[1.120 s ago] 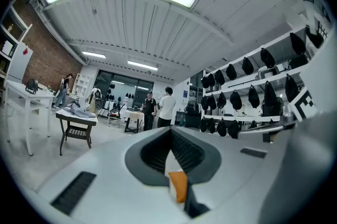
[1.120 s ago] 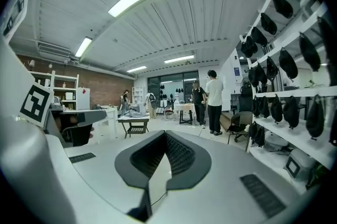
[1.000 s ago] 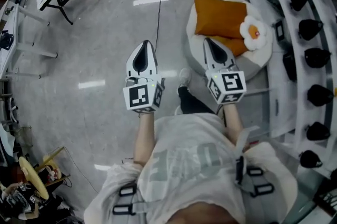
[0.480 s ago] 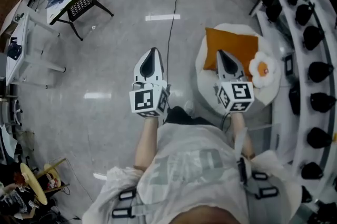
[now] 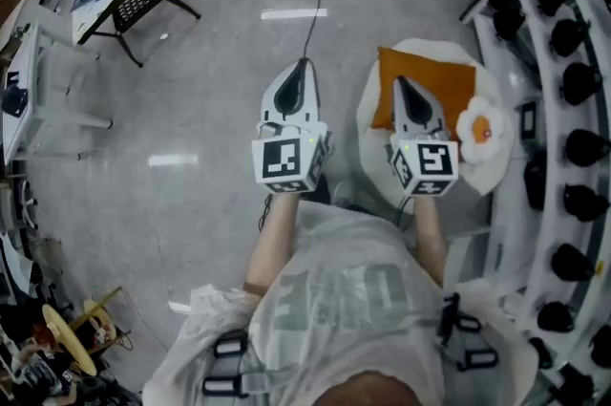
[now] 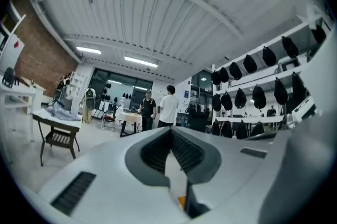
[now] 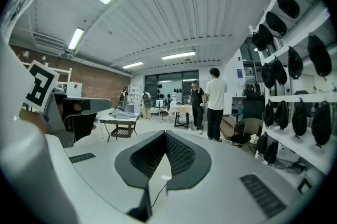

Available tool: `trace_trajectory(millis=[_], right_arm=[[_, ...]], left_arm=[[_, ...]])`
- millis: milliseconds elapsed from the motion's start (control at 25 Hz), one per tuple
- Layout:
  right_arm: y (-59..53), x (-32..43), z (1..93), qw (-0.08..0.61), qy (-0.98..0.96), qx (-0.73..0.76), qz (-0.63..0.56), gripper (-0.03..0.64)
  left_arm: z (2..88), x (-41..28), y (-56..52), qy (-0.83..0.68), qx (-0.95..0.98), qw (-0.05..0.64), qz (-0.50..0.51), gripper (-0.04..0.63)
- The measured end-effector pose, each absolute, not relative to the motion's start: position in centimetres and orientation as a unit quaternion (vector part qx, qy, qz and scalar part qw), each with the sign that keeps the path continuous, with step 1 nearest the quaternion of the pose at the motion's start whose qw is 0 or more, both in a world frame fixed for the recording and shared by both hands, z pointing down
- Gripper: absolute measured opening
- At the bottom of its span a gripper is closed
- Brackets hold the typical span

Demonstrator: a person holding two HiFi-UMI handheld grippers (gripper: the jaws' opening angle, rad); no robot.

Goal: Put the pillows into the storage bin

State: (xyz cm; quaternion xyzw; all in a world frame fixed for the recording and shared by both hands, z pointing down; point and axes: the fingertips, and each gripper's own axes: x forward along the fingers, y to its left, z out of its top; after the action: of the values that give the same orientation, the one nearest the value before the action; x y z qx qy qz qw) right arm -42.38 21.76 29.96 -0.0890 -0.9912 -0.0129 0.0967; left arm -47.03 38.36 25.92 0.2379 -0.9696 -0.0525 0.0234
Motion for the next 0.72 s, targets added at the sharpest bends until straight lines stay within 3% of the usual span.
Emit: trace_trajectory(millis=[320,720], right_arm=[[22.1,-53.2,32.6,0.106,-0.992,-0.042,0.045,0.009],[18.2,-55.0,34.1,0.091,-0.995,0.012,0.028,0.009]], left_arm=[[30.1,-57.2,35.7,-0.946,0.307,0.064,-0.076,0.008],[30.2,-63.5,32.6,-0.938,0.343,0.044,-0.026,0.008]])
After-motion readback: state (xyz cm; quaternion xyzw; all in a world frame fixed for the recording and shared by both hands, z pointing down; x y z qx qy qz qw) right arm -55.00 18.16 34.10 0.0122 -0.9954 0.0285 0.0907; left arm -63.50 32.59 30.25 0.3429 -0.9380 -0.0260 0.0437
